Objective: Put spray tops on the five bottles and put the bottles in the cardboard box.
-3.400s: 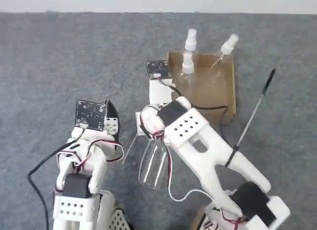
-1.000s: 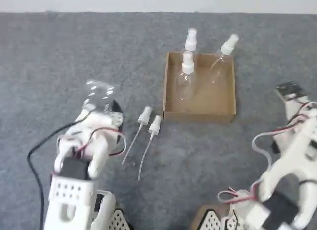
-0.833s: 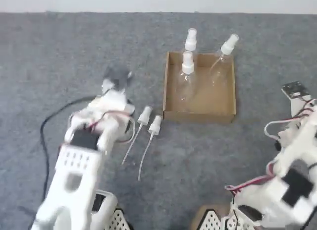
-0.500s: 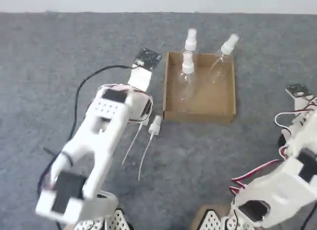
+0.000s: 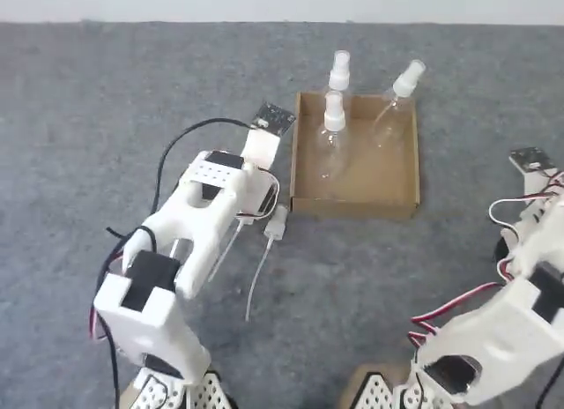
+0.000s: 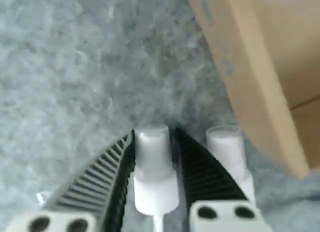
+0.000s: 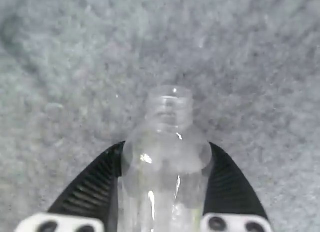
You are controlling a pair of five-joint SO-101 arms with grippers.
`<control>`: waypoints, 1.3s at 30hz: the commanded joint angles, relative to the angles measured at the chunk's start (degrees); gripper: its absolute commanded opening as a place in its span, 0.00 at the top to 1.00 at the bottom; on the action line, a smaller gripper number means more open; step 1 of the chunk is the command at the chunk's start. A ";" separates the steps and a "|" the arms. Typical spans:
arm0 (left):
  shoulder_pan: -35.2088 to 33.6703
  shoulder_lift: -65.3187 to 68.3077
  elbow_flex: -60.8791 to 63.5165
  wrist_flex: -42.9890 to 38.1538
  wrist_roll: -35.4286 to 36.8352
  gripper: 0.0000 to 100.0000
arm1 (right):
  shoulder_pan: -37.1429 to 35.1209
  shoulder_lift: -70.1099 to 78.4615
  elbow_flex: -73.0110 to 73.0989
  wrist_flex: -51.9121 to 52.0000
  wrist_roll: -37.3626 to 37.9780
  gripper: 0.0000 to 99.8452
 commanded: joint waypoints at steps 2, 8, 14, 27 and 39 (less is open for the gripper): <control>-0.18 -1.49 -2.68 -0.70 -0.35 0.99 | 0.40 -0.57 -2.73 -0.31 -1.14 0.88; -0.35 -11.25 -2.33 3.52 1.76 0.99 | 0.48 -1.19 -3.08 -0.22 -1.14 0.88; -0.26 -29.01 -2.24 12.40 2.90 0.99 | -0.48 -1.19 -5.54 4.53 -1.05 0.77; -0.97 -52.22 14.64 11.34 5.27 0.99 | -3.47 -1.10 -21.89 19.38 -0.44 0.72; -4.40 -59.08 27.38 1.67 5.01 0.99 | -1.89 -0.22 -14.59 21.32 6.95 0.72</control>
